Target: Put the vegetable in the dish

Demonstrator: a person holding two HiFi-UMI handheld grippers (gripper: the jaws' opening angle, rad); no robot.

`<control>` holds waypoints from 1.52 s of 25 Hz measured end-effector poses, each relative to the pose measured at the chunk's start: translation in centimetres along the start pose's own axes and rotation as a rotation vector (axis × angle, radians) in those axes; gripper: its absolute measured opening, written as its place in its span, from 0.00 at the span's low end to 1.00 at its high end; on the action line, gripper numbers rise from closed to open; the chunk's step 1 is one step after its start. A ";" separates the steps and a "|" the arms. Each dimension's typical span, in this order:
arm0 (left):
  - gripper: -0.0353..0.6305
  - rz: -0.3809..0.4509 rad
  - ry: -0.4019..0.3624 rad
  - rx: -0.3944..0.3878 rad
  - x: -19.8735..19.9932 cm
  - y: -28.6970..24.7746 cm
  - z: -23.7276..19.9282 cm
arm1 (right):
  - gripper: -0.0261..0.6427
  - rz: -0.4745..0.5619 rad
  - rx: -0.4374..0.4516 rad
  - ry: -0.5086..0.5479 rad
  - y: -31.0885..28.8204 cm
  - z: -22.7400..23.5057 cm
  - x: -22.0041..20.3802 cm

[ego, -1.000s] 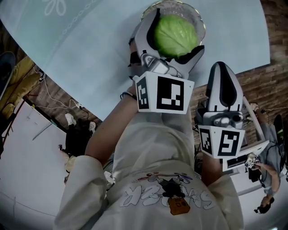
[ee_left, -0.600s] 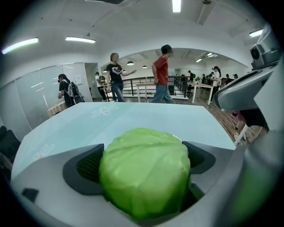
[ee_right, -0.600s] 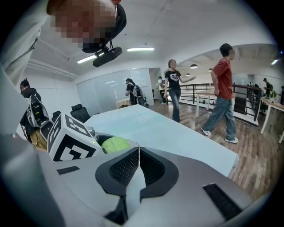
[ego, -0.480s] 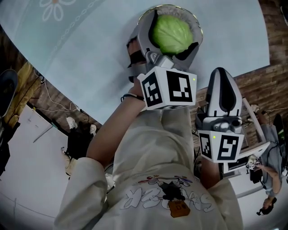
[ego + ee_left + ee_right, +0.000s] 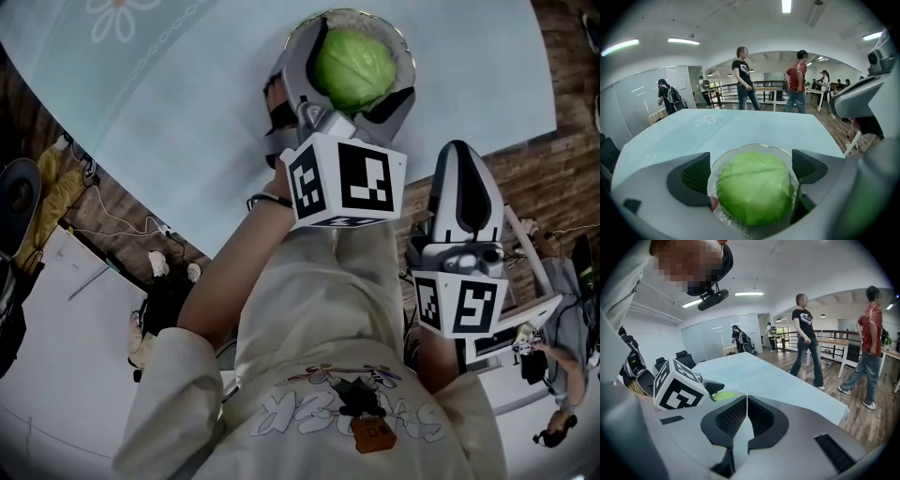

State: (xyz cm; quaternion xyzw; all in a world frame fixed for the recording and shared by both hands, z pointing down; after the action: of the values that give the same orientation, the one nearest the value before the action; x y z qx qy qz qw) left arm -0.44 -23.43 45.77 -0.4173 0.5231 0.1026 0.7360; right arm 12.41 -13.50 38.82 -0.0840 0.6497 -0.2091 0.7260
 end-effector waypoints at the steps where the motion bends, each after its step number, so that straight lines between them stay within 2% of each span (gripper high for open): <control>1: 0.88 0.009 -0.003 -0.003 0.1 0.1 0.1 | 0.08 0.002 0.000 0.002 0.1 0.0 0.1; 6: 0.88 0.021 -0.012 -0.016 -0.1 0.2 0.7 | 0.08 0.010 0.008 0.011 0.5 0.4 0.3; 13: 0.87 0.049 0.078 0.006 0.6 2.7 0.1 | 0.08 0.018 0.013 0.039 1.0 0.1 0.7; 16: 0.78 0.078 0.104 0.034 0.8 4.5 0.0 | 0.08 0.031 0.029 0.047 1.6 -0.2 1.1; 18: 0.76 0.091 0.114 0.042 1.1 5.3 0.2 | 0.08 0.044 0.040 0.054 2.1 -0.3 1.6; 21: 0.58 0.120 0.117 0.075 1.8 7.1 0.2 | 0.08 0.054 0.061 0.065 2.7 -0.8 2.0; 23: 0.55 0.139 0.129 0.106 2.1 8.4 0.0 | 0.08 0.052 0.068 0.071 2.9 -1.5 2.2; 28: 0.35 0.225 0.183 0.251 4.4 11.9 0.5 | 0.08 0.078 0.080 0.088 4.1 -1.7 3.2; 29: 0.27 0.235 0.187 0.276 4.7 12.6 0.6 | 0.08 0.086 0.084 0.090 4.4 -1.7 3.4; 33: 0.08 0.225 0.193 0.336 5.1 15.4 1.6 | 0.08 0.109 0.101 0.087 6.0 -2.3 4.2; 38: 0.06 0.234 0.210 0.348 6.7 18.5 4.1 | 0.08 0.164 0.120 0.101 8.8 -1.8 5.6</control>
State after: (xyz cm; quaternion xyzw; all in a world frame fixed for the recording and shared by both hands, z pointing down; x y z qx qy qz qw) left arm -5.58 -10.71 31.15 -0.2290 0.6514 0.0517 0.7215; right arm 12.76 -7.65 30.05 0.0234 0.6766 -0.1914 0.7107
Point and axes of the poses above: the fingertips, and each gripper's own axes: y backward along the fingers, z to its right, x out of its top, the point moved 9 cm from there along y, backward along the fingers, and after that the axes turned 9 degrees about z, right-handed, at the moved point
